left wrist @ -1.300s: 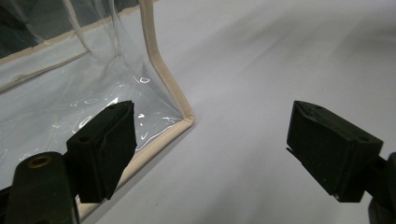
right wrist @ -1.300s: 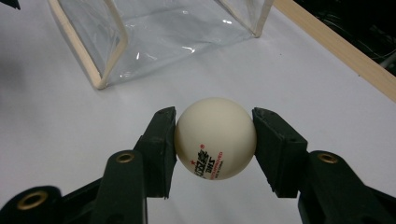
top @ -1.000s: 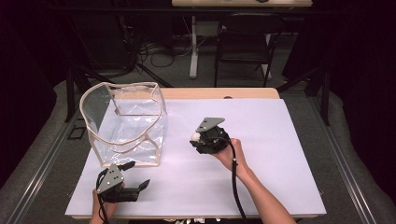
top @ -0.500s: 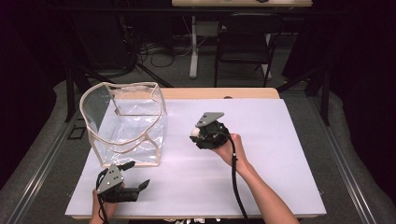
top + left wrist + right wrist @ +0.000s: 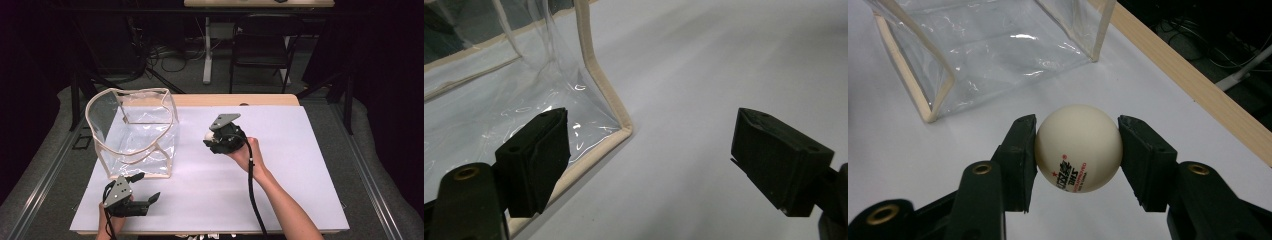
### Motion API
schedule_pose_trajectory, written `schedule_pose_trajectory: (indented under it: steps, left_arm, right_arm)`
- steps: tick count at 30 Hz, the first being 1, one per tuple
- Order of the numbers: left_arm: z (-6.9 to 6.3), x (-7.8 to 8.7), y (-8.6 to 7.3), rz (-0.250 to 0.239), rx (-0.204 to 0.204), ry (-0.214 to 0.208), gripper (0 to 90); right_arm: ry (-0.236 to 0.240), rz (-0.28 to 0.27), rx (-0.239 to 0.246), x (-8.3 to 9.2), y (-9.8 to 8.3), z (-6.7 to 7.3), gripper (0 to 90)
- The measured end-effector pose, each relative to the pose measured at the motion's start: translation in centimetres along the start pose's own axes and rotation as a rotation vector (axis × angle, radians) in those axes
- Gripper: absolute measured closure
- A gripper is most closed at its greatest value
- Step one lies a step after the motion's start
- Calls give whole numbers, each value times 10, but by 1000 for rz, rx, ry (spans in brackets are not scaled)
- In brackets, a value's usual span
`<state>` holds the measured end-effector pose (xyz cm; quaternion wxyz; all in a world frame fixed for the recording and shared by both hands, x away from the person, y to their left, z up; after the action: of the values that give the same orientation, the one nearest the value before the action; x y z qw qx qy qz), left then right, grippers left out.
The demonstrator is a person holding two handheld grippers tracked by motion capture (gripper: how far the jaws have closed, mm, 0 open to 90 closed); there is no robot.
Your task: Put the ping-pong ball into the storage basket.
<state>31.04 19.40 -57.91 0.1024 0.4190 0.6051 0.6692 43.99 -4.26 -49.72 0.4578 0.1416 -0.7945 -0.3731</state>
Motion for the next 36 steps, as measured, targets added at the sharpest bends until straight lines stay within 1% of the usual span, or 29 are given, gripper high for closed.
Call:
schedule_pose_trajectory:
  steps: [9, 14, 31, 36]
  left_arm:
    - [0, 0, 0, 1, 3, 1, 161]
    - [0, 0, 0, 2, 2, 0, 161]
    - [0, 0, 0, 1, 2, -3, 161]
    - [0, 0, 0, 0, 2, -2, 161]
  right_arm:
    - [-7, 1, 3, 2, 5, -4, 511]
    - [-14, -2, 14, 4, 9, -7, 511]
    - [-25, -7, 9, 10, 18, -17, 511]
    - [-27, -8, 15, 11, 22, -19, 511]
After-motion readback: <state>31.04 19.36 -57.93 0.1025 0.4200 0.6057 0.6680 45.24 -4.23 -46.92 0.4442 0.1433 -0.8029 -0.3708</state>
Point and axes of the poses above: each handheld gripper's, and its own axes: x roughly backward along the jaws, y roughly out of its top, z roughly to its left, the point moved 8 cm from there along -x, roughly forward along the jaws, and after that the axes turned 11 degrees about x, right-handed, at the moved point
